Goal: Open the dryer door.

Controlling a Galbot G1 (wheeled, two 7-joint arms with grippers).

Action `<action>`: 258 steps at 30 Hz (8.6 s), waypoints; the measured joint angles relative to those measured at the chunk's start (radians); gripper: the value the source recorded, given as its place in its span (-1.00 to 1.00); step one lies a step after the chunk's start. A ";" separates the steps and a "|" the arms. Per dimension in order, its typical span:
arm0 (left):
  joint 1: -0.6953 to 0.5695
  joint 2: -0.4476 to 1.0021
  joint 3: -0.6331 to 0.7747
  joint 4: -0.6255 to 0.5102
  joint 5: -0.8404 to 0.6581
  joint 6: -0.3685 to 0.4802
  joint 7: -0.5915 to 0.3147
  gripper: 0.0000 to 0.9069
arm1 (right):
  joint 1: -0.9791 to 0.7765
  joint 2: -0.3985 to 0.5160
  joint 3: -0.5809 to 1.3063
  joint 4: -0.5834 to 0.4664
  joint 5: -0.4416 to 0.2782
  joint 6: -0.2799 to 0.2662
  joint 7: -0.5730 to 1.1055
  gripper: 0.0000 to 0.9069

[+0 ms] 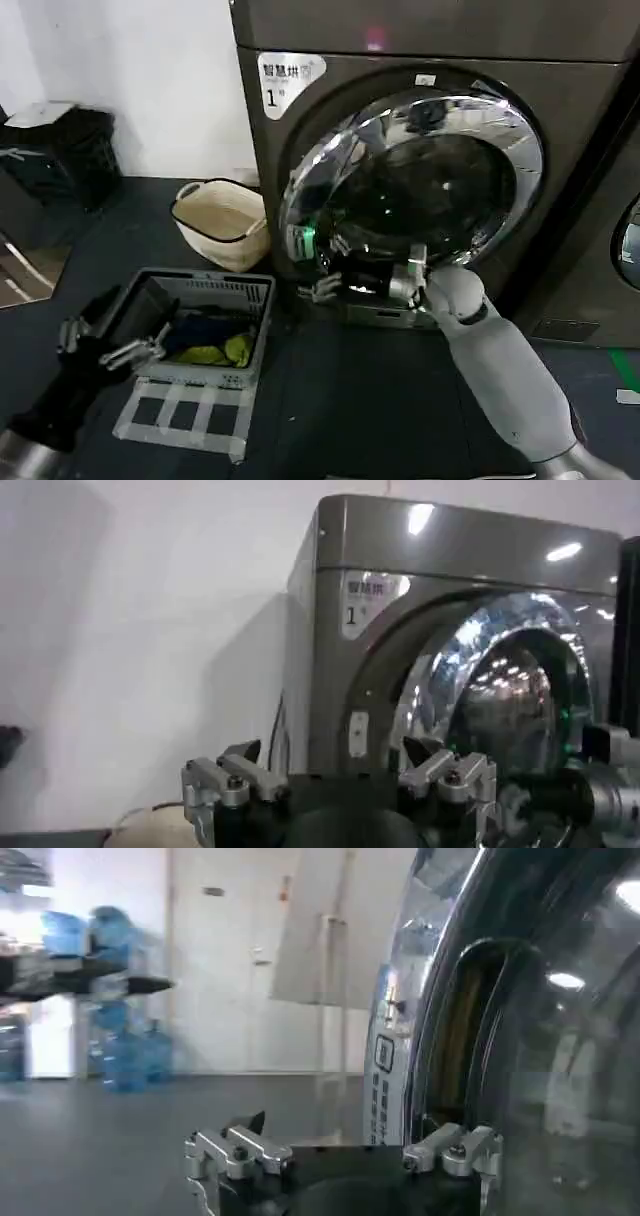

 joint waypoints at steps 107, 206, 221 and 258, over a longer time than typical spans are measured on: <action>-1.394 0.389 1.453 0.835 -0.391 -0.208 0.248 1.00 | -0.712 -0.172 1.200 0.127 -0.021 0.102 -0.500 1.00; -1.704 -0.348 1.805 1.329 -0.129 -0.392 -0.009 1.00 | -1.047 -0.098 2.069 0.293 -0.049 0.007 0.682 1.00; -1.685 -0.348 1.790 1.357 -0.121 -0.455 -0.031 1.00 | -1.052 -0.112 2.073 0.271 -0.039 0.015 0.682 1.00; -1.692 -0.171 1.780 1.093 -0.114 -0.767 -0.090 1.00 | -1.053 -0.159 2.095 0.249 -0.031 0.011 0.692 1.00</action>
